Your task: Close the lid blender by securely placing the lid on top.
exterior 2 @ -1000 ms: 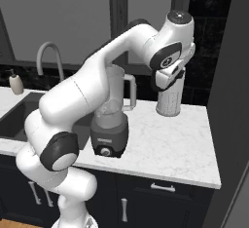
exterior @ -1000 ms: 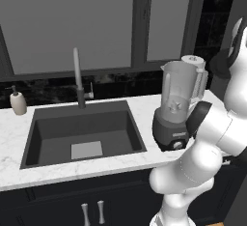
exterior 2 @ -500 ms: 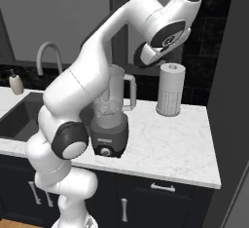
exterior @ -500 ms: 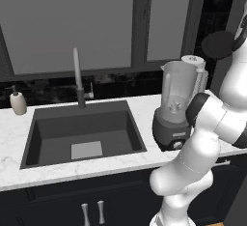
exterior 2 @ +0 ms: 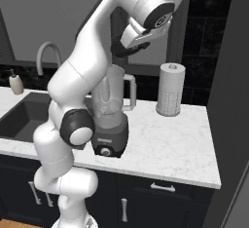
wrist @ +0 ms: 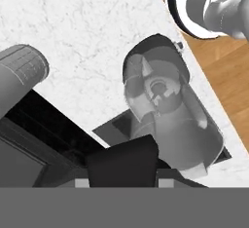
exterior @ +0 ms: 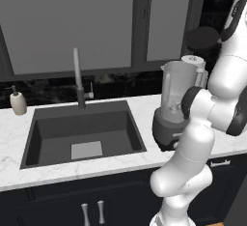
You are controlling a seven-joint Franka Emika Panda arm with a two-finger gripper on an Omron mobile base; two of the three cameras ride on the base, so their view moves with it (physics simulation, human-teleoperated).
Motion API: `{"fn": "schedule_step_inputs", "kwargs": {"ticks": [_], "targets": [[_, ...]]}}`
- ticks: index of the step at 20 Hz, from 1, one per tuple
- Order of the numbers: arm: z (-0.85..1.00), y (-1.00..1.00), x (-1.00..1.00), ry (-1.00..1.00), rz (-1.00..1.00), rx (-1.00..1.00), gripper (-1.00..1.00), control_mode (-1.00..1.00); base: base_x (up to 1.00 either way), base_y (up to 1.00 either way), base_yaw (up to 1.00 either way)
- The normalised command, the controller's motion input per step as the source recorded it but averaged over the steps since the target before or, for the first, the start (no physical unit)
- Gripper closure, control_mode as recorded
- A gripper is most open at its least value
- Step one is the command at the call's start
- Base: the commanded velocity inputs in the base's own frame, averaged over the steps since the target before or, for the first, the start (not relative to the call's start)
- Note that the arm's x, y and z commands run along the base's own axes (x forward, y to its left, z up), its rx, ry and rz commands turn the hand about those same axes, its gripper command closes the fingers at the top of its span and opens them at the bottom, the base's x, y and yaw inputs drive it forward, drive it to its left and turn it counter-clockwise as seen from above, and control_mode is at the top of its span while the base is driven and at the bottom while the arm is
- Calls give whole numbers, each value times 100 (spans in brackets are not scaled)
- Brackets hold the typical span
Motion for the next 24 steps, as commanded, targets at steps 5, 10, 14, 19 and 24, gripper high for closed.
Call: {"fn": "schedule_step_inputs", "kwargs": {"ticks": [5, 10, 14, 19, 24], "targets": [[-23, 43, 5, 8, 0, 0, 100, -100, 0, 0, 0], [-67, 23, 1, 13, 0, 0, 100, -100, 0, 0, 0], [-17, 33, 14, 4, 0, 6, 100, -100, 0, 0, 0], [-1, 31, 5, 0, 0, 7, 100, -100, 0, 0, 0], [-30, 8, 0, 0, 0, 1, 100, -100, 0, 0, 0]]}}
